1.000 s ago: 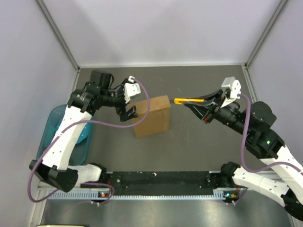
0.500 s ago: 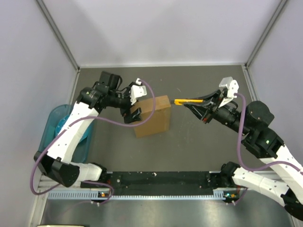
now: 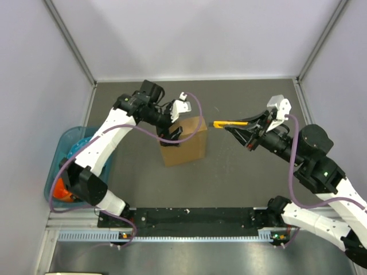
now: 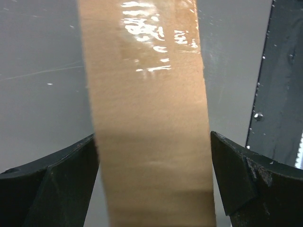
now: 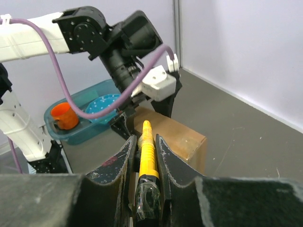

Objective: Unpack the express box
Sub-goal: Cut the express box at the center of the board, then pick up the express box from the center of the board.

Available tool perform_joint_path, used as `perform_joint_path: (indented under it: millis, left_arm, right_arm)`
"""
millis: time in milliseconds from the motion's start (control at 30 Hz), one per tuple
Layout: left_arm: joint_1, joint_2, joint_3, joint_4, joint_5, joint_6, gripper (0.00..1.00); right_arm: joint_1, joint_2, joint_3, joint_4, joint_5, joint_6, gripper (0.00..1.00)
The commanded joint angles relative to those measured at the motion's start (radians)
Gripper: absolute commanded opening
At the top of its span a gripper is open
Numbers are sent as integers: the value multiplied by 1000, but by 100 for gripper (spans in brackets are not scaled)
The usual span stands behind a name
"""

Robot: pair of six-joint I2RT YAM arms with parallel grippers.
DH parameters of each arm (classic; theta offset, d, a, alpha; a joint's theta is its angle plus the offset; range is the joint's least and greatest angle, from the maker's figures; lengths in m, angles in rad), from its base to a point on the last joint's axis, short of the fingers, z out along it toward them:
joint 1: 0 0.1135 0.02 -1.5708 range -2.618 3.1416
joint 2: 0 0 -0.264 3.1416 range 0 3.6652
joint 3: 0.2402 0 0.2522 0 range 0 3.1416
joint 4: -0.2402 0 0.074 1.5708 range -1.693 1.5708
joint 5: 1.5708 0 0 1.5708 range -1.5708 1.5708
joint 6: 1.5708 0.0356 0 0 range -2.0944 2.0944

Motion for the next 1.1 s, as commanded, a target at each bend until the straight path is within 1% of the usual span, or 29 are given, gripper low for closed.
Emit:
perform_joint_path:
  millis: [0, 33, 133, 167, 200, 300, 333, 367, 467, 500, 567, 633, 667, 700, 733, 767, 800, 833, 867, 900, 967, 1000, 1033, 1067]
  left_arm:
    - [-19, 61, 43, -120, 37, 59, 99]
    - [-19, 90, 56, -148, 56, 90, 99]
    - [-19, 132, 76, -226, 59, 121, 99]
    - [-19, 134, 73, -234, 59, 127, 97]
    - [-19, 134, 70, -234, 57, 127, 87]
    - [-27, 126, 58, -214, 31, 118, 68]
    - [-30, 115, 56, -209, 21, 116, 59]
    - [-39, 108, 55, -199, -5, 110, 57]
    - [-45, 34, 24, -119, -47, 78, 56]
    - [-51, 14, 8, -101, -64, 73, 54]
    - [-68, -36, -3, -64, -90, 66, 45]
    - [-74, -78, 0, -38, -107, 38, 43]
    - [-77, -92, 4, -25, -108, 23, 40]
    - [-77, -119, 18, -7, -123, -29, 36]
    - [-77, -135, 20, 67, -137, -70, 30]
    - [-77, -153, 20, 102, -153, -112, 21]
    - [-76, -188, 11, 148, -180, -211, 18]
    - [-74, -210, -2, 186, -174, -254, 15]
    - [-74, -231, -23, 267, -162, -299, 12]
    - [-74, -279, -73, 303, -124, -392, 12]
    - [-76, -311, -147, 399, -96, -491, 10]
    - [-74, -333, -173, 421, -90, -573, 6]
    - [-70, -349, -202, 448, -88, -604, 4]
    - [-62, -368, -279, 471, -88, -637, 3]
  right_arm:
    - [2, -26, -18, 8, 34, -9, 0]
    - [2, -32, -22, 8, 42, -10, 0]
    - [2, -41, -25, 7, 53, -13, 0]
    - [0, -41, -23, 5, 54, -15, 0]
    - [2, -41, -23, 5, 54, -15, 0]
    - [2, -35, -20, 7, 54, -16, 0]
    - [2, -34, -20, 5, 56, -16, 0]
    - [2, -32, -20, 4, 56, -18, 0]
    - [2, -34, -19, 7, 53, -19, 0]
    - [2, -31, -17, 7, 53, -19, 0]
    - [2, -27, -14, 8, 53, -22, 0]
    - [2, -23, -8, 7, 51, -26, 0]
    - [2, -21, -3, 10, 53, -27, 0]
    - [2, -20, 0, 11, 56, -29, 0]
    - [2, -18, 3, 16, 57, -35, 0]
    - [2, -15, 12, 22, 59, -39, 0]
    - [2, -6, 18, 27, 62, -45, 0]
    - [2, 3, 26, 45, 66, -61, 0]
    - [2, 14, 47, 54, 72, -75, 0]
    - [2, 28, 58, 59, 85, -91, 0]
    - [2, 84, 92, 72, 95, -124, 0]
    - [2, 101, 96, 83, 99, -156, 0]
    - [2, 114, 95, 100, 100, -173, 0]
    - [2, 114, 68, 155, 103, -182, 0]
